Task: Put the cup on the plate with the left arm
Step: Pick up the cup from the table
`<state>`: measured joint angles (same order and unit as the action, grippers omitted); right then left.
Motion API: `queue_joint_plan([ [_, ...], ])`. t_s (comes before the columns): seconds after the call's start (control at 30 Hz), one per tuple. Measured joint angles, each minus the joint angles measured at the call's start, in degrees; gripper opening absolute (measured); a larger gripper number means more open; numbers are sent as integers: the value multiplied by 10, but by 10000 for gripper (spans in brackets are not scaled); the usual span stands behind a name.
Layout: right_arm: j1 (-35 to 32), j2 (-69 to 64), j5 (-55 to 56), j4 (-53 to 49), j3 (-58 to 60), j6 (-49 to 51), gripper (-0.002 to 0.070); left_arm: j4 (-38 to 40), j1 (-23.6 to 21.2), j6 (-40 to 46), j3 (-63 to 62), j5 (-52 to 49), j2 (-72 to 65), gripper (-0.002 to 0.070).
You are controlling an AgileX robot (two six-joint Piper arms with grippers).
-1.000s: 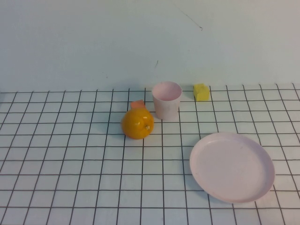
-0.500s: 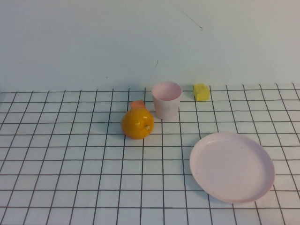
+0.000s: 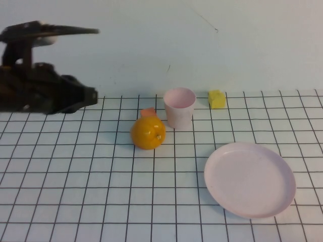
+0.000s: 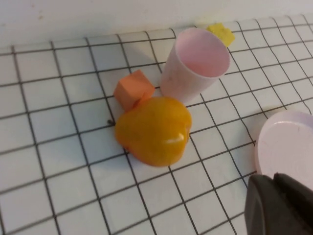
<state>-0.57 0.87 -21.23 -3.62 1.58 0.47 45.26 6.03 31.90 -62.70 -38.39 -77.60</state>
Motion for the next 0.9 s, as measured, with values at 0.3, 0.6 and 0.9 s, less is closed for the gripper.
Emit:
queue_joint_plan([
  [0.3,0,0,0,0,0,0,-2,-161,108,-111,-277,-54,-267,188],
  [0.6,0,0,0,0,0,0,-2,-217,132,-180,-546,-135,-475,501],
  [0.9,0,0,0,0,0,0,-2,-285,149,-239,-679,-144,-582,510],
])
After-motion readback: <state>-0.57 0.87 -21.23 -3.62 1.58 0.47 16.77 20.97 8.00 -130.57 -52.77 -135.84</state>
